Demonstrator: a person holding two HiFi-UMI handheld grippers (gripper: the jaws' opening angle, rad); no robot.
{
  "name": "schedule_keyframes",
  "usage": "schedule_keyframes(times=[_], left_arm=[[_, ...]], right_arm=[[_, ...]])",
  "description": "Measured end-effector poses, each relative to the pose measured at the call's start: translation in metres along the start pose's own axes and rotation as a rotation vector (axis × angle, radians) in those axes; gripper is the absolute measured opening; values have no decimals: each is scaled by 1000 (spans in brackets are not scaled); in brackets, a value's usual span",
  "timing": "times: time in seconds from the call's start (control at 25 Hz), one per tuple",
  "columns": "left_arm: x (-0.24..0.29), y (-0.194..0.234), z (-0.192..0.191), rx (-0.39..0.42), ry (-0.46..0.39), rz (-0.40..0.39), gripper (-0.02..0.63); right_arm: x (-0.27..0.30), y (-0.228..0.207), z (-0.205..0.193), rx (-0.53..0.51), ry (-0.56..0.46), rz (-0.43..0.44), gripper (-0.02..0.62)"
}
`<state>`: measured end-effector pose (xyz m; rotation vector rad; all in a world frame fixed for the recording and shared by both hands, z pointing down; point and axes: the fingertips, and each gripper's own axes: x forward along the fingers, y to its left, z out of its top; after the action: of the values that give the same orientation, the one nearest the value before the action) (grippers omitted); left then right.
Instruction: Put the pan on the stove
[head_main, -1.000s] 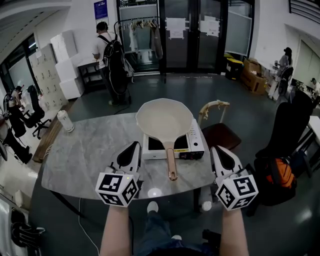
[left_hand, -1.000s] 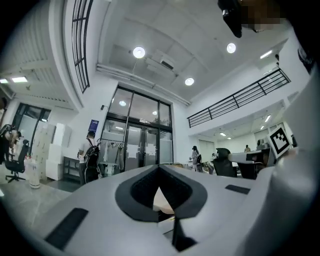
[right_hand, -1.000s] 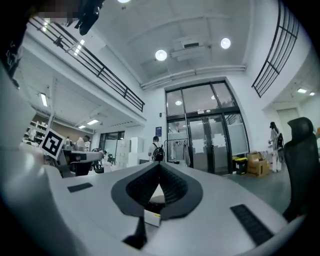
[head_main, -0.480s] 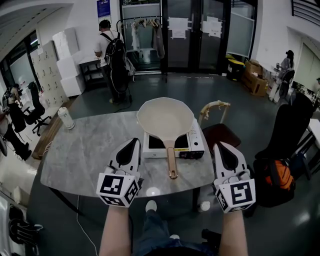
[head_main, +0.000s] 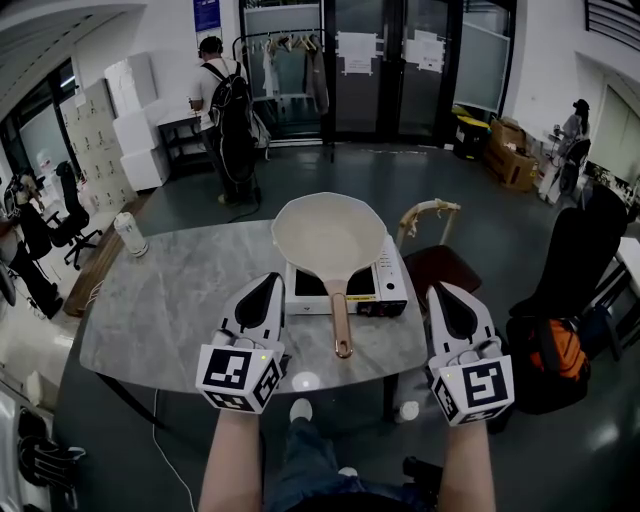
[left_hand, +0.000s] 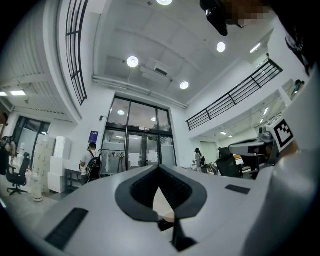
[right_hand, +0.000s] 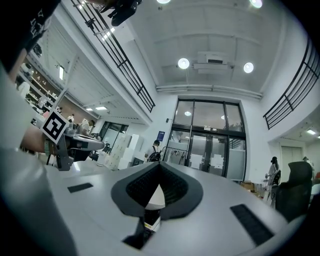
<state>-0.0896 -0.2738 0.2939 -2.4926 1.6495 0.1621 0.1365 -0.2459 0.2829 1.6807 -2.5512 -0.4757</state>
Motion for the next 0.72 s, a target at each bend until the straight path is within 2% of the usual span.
schedule_keyframes(times=[0.72], left_arm=[[0, 4, 3, -3, 14, 0, 11]], right_arm=[[0, -3, 4, -7, 2, 7, 25]])
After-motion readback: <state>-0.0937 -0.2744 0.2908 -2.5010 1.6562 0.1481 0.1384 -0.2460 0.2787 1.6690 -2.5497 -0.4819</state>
